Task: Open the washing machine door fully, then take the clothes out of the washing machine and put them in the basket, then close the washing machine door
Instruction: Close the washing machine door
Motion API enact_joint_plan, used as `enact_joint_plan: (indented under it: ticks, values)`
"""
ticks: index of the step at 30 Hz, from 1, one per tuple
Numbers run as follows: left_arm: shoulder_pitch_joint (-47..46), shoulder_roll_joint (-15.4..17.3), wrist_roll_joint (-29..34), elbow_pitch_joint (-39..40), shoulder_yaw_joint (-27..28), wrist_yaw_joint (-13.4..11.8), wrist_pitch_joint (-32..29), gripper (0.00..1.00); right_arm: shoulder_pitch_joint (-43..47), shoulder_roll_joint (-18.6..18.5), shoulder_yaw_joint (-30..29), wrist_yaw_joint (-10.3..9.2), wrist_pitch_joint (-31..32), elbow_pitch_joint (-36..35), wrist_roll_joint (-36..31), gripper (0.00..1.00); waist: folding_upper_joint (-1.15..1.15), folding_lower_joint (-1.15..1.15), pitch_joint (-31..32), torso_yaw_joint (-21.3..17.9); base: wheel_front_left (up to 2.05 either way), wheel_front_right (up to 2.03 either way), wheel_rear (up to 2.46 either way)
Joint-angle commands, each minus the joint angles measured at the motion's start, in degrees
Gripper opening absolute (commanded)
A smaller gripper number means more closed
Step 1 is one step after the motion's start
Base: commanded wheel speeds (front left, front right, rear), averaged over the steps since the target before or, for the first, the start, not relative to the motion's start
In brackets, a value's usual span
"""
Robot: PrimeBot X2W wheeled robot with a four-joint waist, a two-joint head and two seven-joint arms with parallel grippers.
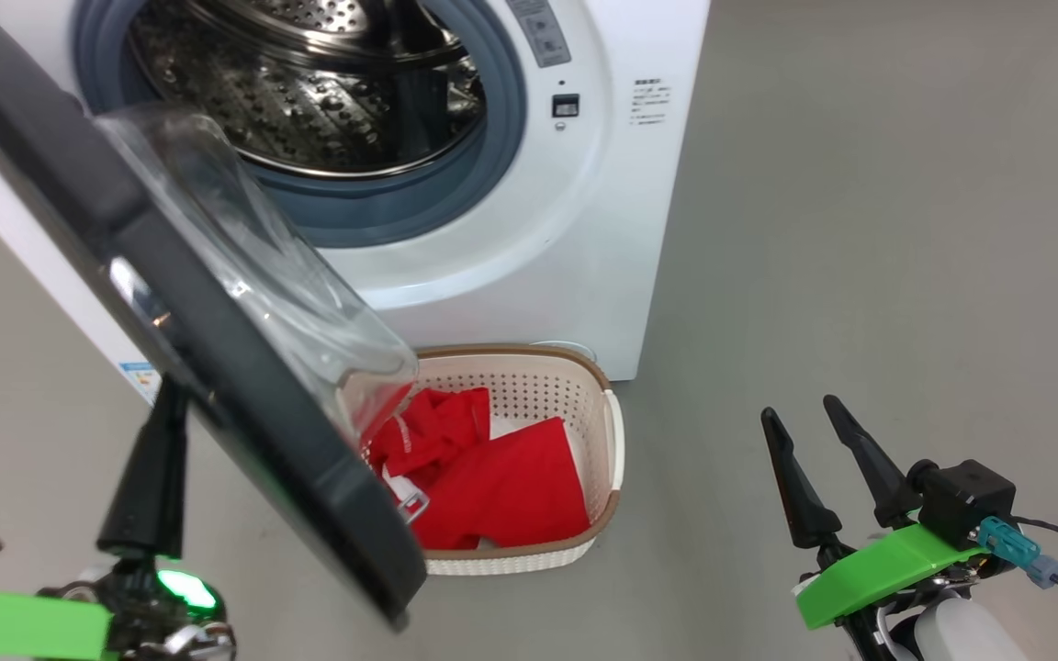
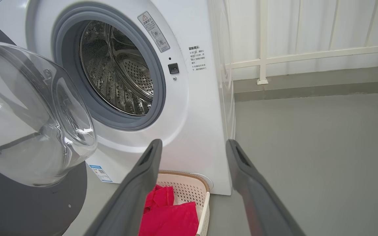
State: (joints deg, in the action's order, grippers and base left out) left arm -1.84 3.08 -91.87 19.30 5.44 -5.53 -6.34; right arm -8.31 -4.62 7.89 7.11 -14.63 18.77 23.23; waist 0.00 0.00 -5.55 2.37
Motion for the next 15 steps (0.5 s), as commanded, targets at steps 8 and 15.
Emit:
enact_joint_plan:
  ticks: [8,15]
  values:
    - [-5.48,0.74,-1.05,-1.81,-1.06,0.53,-1.65,0.00,-1.73,0.27,1.47,0.37,-0.37,-0.61,0.34,1.00,0.00,0.00,0.49,-2.99,0.00,0.00,0.00]
    - [-9.43,0.55,-1.46,-5.12,-1.92,0.55,-1.34,0.00,-1.92,0.37,1.89,0.37,-0.37,-0.41,0.29,1.00,0.00,0.00,0.30,-4.92,0.00,0.00,0.00]
